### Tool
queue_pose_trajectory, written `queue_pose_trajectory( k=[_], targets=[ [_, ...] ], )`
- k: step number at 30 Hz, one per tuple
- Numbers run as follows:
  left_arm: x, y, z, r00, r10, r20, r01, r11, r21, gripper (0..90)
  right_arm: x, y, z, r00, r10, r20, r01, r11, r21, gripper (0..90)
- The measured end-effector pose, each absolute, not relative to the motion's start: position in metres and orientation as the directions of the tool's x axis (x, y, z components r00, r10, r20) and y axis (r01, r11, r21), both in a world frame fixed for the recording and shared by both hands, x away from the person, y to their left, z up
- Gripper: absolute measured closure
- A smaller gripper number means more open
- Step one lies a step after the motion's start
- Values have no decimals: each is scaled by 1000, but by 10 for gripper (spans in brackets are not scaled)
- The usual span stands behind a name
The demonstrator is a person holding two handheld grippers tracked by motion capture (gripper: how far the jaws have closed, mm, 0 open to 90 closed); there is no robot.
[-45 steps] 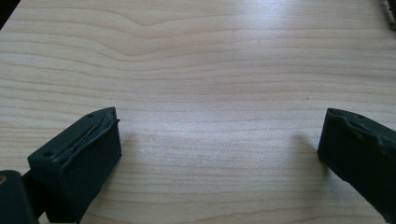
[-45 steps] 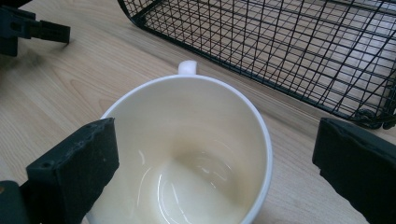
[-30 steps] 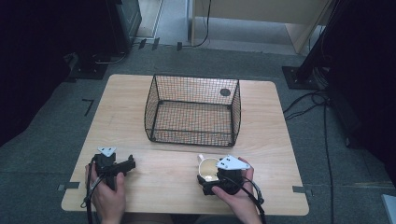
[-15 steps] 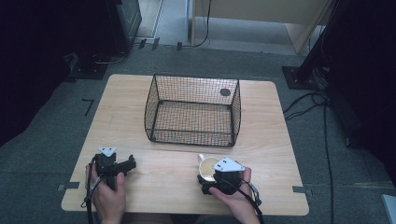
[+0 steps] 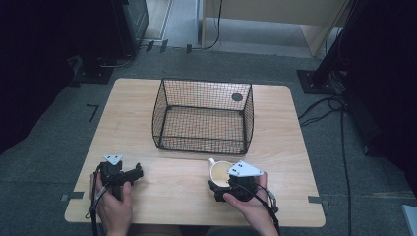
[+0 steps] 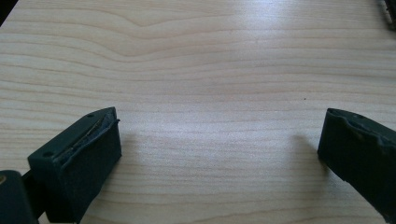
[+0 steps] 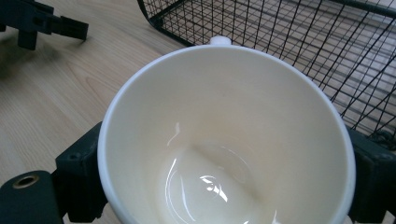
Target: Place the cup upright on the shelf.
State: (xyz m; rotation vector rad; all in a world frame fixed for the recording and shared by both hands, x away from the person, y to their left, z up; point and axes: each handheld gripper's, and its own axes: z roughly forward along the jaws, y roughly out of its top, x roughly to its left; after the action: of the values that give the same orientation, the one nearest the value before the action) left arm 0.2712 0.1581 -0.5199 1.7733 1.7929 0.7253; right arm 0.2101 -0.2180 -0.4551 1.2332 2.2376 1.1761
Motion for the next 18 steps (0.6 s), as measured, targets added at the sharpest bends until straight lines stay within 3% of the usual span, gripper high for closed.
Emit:
queue_pose_trajectory(
  k=[18],
  targets=[
    [271,158,-520,-17,1000,10,725,5,689,0,223,-213,-421,-607,790,89,503,294,813,93]
  ],
)
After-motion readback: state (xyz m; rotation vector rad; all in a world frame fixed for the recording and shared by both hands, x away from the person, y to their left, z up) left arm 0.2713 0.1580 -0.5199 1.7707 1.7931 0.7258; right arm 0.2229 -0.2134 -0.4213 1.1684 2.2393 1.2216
